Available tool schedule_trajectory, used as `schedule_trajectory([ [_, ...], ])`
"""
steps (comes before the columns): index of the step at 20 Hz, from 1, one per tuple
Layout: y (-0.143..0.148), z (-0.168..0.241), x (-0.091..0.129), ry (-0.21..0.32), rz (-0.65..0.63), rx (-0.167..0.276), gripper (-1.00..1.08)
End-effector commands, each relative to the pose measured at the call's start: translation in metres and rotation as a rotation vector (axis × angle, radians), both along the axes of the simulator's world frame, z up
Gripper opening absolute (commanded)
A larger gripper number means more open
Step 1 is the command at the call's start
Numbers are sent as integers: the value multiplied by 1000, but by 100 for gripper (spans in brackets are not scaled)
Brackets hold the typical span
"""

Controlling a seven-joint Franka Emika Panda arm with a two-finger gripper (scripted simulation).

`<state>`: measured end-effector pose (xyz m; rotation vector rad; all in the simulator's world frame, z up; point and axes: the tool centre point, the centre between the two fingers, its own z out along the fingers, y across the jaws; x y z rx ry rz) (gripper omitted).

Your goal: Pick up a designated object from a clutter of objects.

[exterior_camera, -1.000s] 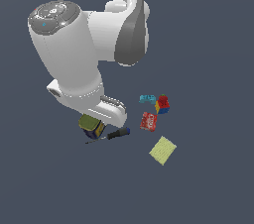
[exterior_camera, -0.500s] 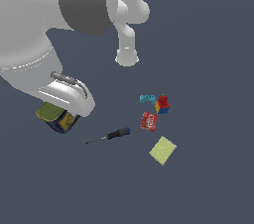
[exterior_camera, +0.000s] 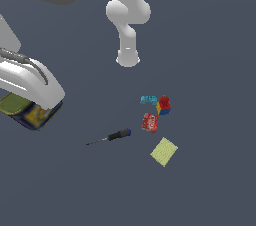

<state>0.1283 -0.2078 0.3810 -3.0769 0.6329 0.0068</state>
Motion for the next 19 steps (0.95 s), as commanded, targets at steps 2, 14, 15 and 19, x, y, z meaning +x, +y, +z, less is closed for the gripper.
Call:
schedule_trajectory([
  [2,-10,15,3,-4,1,-1,-100],
  [14,-26,32,8,-4,0,-1,-100],
  [15,-26,33,8,-4,0,-1,-100],
  [19,-26,33,9,-4,0,-1,-100],
])
